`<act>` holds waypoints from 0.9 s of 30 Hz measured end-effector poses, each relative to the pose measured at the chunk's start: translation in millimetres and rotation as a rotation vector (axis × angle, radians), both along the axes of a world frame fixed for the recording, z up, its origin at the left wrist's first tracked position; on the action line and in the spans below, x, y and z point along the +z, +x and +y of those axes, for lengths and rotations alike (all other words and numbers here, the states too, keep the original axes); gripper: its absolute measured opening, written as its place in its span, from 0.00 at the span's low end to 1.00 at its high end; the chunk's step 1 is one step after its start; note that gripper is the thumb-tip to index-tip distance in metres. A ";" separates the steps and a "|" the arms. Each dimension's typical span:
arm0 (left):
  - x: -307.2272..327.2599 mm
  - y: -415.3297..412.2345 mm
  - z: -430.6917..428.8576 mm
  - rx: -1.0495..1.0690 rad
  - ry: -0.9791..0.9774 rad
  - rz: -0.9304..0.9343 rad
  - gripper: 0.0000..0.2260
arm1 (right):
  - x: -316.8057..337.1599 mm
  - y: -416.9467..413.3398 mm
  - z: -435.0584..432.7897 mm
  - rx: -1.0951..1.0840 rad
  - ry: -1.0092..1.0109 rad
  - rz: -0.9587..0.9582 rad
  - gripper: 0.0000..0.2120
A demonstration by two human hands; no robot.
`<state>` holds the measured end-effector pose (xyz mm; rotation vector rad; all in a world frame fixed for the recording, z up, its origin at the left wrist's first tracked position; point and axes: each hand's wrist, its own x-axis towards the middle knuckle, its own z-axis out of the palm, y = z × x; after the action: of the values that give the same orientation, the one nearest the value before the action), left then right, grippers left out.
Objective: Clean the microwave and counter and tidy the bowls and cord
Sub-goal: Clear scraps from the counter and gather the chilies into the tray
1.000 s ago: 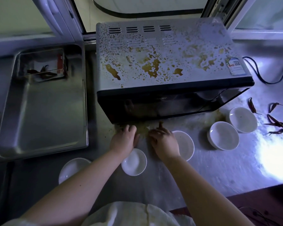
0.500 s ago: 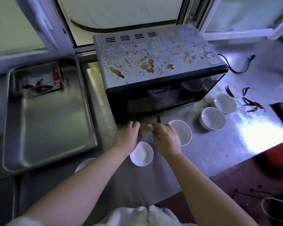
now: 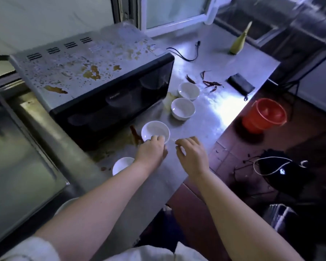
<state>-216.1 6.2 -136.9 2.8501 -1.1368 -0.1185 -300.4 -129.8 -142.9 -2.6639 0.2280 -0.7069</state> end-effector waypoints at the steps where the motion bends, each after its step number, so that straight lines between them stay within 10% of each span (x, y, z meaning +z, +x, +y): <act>1: 3.3 -3.7 -12.9 -0.024 0.000 -0.001 0.15 | 3.1 -6.2 -8.8 -0.015 -0.004 -0.008 0.07; 27: 65.6 -56.0 -512.0 -0.312 -0.297 -0.013 0.12 | 60.8 -116.5 -478.8 -0.455 -0.052 -0.283 0.10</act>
<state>-272.1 -505.8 -71.3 2.4073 -1.4575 0.0490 -416.9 -608.6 -82.1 -2.5370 0.7588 -1.2293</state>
